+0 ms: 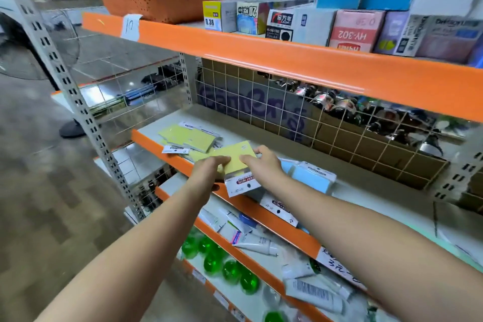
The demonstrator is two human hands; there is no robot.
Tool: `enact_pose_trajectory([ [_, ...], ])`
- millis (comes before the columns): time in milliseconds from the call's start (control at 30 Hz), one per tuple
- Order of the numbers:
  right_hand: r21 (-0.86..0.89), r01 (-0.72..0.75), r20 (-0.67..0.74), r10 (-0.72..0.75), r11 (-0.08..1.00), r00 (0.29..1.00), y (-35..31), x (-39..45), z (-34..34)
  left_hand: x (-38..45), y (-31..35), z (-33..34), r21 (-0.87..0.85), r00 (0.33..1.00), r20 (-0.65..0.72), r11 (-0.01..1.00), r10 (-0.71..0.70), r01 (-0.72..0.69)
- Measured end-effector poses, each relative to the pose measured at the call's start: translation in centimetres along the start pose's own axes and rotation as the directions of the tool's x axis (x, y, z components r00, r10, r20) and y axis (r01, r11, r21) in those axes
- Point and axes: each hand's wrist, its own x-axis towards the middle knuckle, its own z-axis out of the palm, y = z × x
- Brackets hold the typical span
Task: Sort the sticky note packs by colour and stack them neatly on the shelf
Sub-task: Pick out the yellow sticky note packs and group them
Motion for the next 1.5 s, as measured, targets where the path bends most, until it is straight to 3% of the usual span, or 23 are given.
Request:
enact_pose_trajectory([
  [200,0.013,-0.039,0.001,0.039,0.999,0.999,-1.5,3.1,3.6,4.5,0.9,-2.7,-0.022,0.999,-0.044,1.000,-0.007,0.006],
  [400,0.021,-0.120,-0.093,0.122,0.993,0.988,-3.6,7.7,7.7,10.1,3.0,-6.5,-0.025,0.999,-0.044,0.999,-0.026,0.025],
  [967,0.170,-0.284,-0.303,0.324,0.944,0.896,-8.0,15.5,18.0,25.3,6.2,-16.1,0.149,0.970,0.224,0.980,0.096,-0.131],
  [1200,0.285,-0.301,-0.376,0.395,0.910,0.838,-7.3,17.1,18.6,28.4,6.3,-17.7,0.153,0.974,0.214,0.982,0.078,-0.112],
  [1367,0.195,-0.369,-0.411,0.418,0.909,0.810,-6.3,17.5,19.6,29.9,6.2,-18.7,0.164,0.977,0.204,0.981,0.065,-0.100],
  [1500,-0.027,-0.443,-0.477,0.378,0.896,0.794,-6.2,17.7,20.4,31.0,5.7,-19.1,0.190,0.981,0.182,0.977,0.062,-0.097],
])
